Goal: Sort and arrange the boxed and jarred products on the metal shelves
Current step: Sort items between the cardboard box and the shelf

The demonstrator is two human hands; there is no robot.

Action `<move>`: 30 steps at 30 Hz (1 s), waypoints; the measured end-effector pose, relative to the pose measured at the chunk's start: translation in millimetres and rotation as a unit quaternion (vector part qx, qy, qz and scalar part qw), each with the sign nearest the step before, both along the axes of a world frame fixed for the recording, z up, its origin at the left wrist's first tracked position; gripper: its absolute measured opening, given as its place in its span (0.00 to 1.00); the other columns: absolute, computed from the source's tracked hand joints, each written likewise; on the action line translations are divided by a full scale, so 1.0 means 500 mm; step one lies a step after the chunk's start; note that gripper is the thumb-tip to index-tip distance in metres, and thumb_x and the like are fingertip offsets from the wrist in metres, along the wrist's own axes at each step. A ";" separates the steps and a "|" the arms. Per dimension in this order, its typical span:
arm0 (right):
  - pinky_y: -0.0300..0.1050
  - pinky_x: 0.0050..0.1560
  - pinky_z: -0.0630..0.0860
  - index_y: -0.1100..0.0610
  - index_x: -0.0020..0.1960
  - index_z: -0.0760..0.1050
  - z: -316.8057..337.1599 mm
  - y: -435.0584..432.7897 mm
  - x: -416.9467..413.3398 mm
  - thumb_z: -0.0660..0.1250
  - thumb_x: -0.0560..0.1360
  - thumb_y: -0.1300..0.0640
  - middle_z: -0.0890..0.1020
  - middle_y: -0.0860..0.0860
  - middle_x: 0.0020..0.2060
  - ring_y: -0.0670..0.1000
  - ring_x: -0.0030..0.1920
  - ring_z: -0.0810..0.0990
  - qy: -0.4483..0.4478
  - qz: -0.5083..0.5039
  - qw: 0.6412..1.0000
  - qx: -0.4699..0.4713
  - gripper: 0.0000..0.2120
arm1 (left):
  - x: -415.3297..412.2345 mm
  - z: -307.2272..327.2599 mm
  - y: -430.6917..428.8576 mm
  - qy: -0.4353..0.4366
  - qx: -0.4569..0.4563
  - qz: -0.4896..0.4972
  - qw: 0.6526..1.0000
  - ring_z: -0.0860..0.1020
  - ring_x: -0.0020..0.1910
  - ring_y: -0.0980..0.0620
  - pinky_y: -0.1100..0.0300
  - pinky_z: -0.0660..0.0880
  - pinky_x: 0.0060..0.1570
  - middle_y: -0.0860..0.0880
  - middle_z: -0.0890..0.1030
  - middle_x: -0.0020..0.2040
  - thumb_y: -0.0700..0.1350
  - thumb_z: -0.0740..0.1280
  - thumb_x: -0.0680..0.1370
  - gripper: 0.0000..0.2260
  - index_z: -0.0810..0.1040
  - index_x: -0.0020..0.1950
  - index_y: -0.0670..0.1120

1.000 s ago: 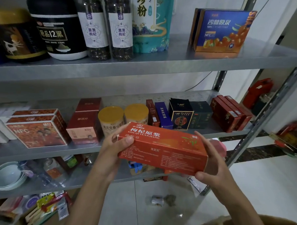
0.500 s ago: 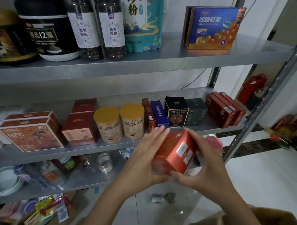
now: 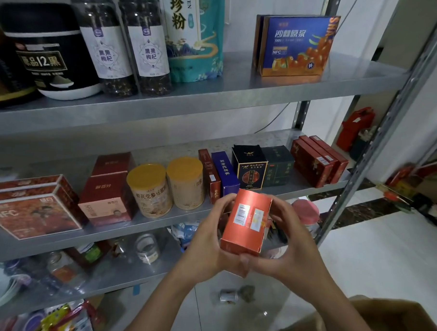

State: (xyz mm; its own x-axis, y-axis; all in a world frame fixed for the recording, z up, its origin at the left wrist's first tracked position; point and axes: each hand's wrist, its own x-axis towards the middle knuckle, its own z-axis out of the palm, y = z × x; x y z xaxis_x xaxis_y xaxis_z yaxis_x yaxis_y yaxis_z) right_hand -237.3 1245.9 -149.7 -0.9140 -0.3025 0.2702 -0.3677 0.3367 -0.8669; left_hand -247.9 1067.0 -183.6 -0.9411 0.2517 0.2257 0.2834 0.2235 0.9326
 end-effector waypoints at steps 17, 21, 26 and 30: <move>0.22 0.50 0.71 0.36 0.61 0.66 0.022 0.065 -0.029 0.74 0.53 0.32 0.77 0.33 0.55 0.31 0.55 0.75 0.003 -0.242 0.968 -0.072 0.39 | -0.033 -0.078 0.130 -0.062 -0.009 0.040 0.997 0.81 0.47 0.63 0.60 0.81 0.45 0.65 0.82 0.50 0.61 0.76 0.61 0.26 0.72 0.56 0.66; 0.30 0.41 0.76 0.36 0.60 0.72 0.013 0.123 -0.042 0.69 0.65 0.34 0.80 0.34 0.53 0.39 0.54 0.79 -0.110 -0.239 0.952 -0.155 0.24 | -0.060 -0.040 0.150 -0.171 0.073 0.004 0.983 0.82 0.50 0.59 0.62 0.81 0.45 0.58 0.84 0.51 0.52 0.80 0.65 0.27 0.74 0.61 0.56; 0.36 0.37 0.79 0.53 0.58 0.77 -0.047 0.181 -0.030 0.61 0.64 0.32 0.86 0.52 0.45 0.47 0.41 0.84 -0.371 -0.232 0.890 -0.131 0.33 | -0.115 -0.016 0.179 -0.414 0.224 -0.006 0.882 0.83 0.51 0.41 0.40 0.79 0.55 0.43 0.85 0.49 0.51 0.79 0.58 0.32 0.76 0.61 0.46; 0.39 0.37 0.78 0.54 0.58 0.76 -0.072 0.198 -0.005 0.58 0.61 0.26 0.86 0.56 0.40 0.49 0.34 0.82 -0.415 -0.234 0.868 -0.141 0.39 | -0.131 -0.023 0.211 -0.495 0.224 -0.036 0.839 0.82 0.49 0.43 0.48 0.81 0.45 0.42 0.86 0.47 0.48 0.78 0.57 0.32 0.77 0.60 0.44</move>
State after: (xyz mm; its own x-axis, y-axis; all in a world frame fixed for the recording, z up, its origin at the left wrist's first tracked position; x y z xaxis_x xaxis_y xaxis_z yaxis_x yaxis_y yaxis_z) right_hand -240.0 1345.1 -185.4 -0.8341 0.1251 -0.5373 0.5428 0.0123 -0.8398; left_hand -313.5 1172.7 -195.3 -0.7089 0.4142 -0.5709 -0.6822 -0.1970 0.7042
